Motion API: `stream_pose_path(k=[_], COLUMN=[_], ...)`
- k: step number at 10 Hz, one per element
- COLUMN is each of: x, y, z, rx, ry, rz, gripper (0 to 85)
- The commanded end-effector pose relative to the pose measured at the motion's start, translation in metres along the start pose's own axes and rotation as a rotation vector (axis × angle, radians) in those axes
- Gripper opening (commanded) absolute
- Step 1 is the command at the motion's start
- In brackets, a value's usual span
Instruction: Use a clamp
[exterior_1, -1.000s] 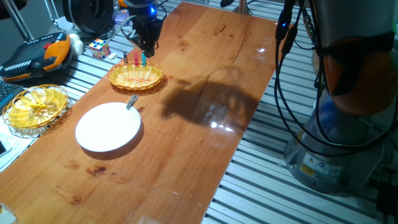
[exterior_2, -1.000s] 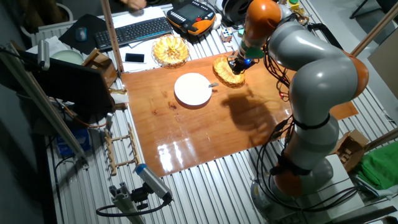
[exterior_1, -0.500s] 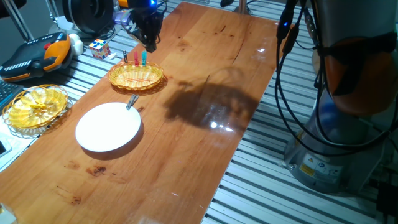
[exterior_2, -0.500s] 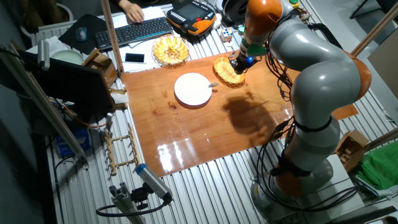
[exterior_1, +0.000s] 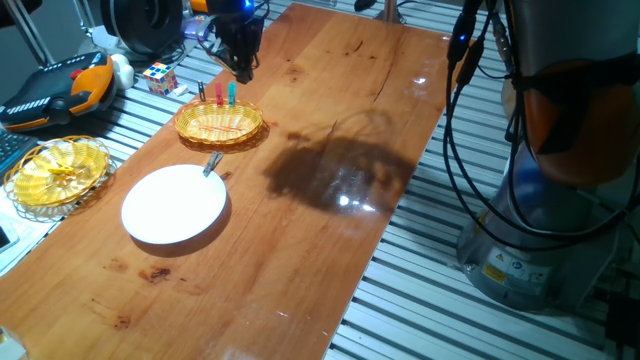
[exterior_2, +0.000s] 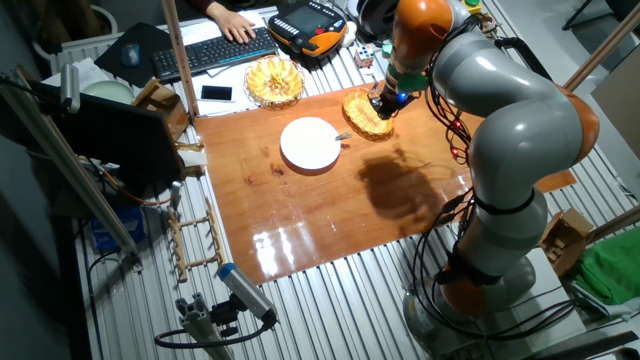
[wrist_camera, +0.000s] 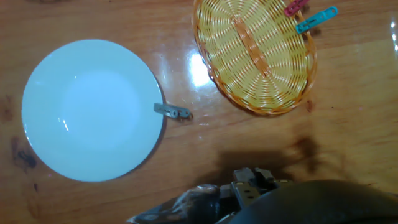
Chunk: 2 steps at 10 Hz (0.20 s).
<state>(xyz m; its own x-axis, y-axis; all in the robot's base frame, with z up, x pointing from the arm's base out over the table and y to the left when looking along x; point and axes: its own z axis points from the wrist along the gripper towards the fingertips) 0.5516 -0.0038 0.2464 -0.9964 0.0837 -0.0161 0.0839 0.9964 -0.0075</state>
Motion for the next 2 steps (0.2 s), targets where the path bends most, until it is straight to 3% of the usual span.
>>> stream_pose_path(k=[1,2], x=[-0.0001,-0.0001], y=[0.0,0.0], z=[0.0,0.0], rx=[0.0,0.0], ry=[0.0,0.001], rz=[0.0,-0.002], gripper=[0.7,0.7])
